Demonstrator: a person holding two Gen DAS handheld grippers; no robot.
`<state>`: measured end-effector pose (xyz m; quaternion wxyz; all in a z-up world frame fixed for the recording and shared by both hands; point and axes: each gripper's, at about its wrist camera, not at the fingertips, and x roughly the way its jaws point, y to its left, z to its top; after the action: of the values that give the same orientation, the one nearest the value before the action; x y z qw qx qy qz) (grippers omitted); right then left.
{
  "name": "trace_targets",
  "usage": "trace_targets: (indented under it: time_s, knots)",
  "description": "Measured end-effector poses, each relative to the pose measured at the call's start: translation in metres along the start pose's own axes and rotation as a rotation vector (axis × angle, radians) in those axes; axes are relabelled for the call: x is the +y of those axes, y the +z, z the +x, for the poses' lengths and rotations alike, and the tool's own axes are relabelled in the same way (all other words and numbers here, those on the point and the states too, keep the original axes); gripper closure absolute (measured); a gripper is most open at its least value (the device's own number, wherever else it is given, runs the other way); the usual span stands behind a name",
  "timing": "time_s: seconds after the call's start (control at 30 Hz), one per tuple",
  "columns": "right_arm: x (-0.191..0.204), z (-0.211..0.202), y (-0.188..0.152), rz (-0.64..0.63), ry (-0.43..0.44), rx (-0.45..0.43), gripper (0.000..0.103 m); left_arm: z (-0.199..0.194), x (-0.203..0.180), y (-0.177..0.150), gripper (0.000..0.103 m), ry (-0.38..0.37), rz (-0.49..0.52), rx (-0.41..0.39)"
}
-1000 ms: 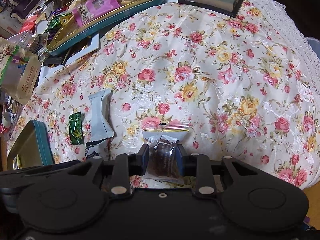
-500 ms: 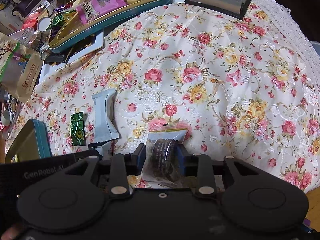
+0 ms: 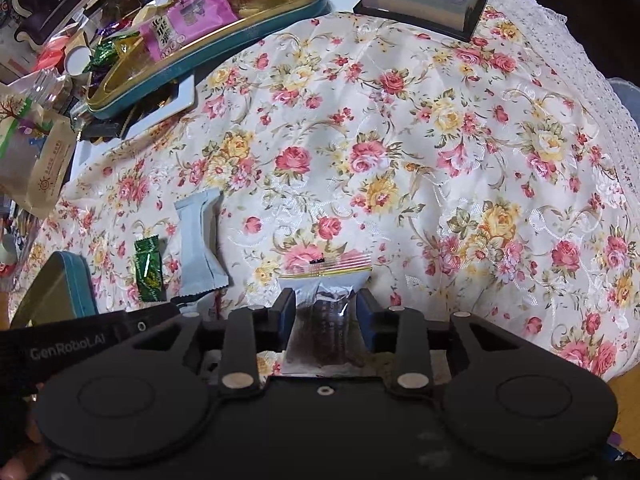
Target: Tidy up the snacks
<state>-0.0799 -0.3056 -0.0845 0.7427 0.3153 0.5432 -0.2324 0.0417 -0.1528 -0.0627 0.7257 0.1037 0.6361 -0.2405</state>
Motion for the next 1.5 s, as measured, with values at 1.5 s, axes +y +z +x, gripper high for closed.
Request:
trace_targets:
  time_s: [1.5]
  knots:
    - [0.015,0.026,-0.013,-0.093,-0.053,-0.016,0.059,-0.004,0.005,-0.004,0.051,0.028,0.016,-0.011]
